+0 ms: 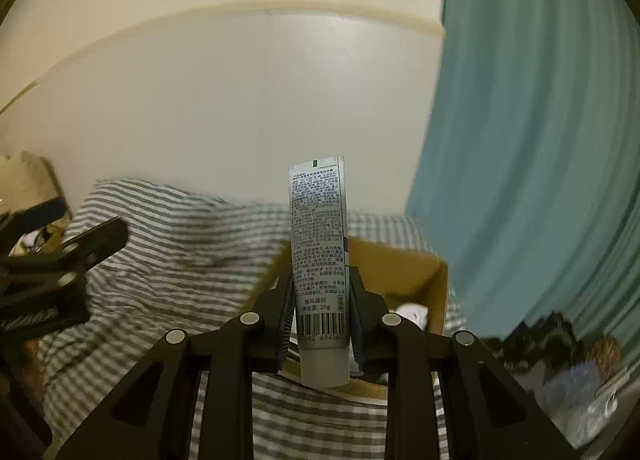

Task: Organize objects
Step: 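Lower the white tube into the cardboard box and open the right gripper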

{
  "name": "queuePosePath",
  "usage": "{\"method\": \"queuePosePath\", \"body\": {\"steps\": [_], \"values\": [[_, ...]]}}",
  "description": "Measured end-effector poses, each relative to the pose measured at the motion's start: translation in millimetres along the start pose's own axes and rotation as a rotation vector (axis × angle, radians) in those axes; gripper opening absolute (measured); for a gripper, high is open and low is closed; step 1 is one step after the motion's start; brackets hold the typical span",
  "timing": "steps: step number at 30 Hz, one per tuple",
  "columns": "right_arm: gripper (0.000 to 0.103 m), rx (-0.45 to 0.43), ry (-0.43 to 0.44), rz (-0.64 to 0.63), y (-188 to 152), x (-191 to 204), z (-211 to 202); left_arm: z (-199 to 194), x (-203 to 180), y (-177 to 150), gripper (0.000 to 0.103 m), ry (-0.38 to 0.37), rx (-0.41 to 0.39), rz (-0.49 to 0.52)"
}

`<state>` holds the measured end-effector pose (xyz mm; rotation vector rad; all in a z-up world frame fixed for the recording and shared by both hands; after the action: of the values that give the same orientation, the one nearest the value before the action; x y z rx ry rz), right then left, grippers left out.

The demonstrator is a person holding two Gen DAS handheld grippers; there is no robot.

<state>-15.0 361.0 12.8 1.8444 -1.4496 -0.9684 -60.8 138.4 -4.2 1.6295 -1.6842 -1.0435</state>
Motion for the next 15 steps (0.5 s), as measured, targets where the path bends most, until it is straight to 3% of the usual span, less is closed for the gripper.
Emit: {"method": "queuePosePath", "body": {"steps": [3,9,11,13,15], "values": [[0.023,0.064,-0.022,0.057,-14.7,-14.3,30.1,19.0,-9.6,-8.3,0.103,0.023,0.028,0.046],[0.025,0.084,-0.046,0.087,-35.4,-36.3,60.4,53.3,-24.3,-21.9,0.103,0.009,0.065,0.057],[0.038,0.102,-0.057,0.089,-41.2,-43.8,62.7,59.5,-27.1,-25.8,0.103,0.000,0.068,0.059],[0.060,0.096,-0.063,0.089,-44.0,-43.3,63.8,62.7,-27.9,-27.9,0.103,0.003,0.073,0.066],[0.061,0.089,-0.062,0.091,-43.5,-41.2,61.4,62.2,-27.8,-27.1,0.103,0.011,0.072,0.072]]}}
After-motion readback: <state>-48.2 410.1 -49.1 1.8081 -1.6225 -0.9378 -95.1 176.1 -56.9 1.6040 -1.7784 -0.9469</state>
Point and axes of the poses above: each gripper's, at about its wrist camera, not at the fingertips, and z roughly the way its jaws point, x to its left, y to its top, the point moved 3 cm from there along z, roughly the way its jaws point, and after that the axes turned 6 degrees about -z, right-handed, at the moved point
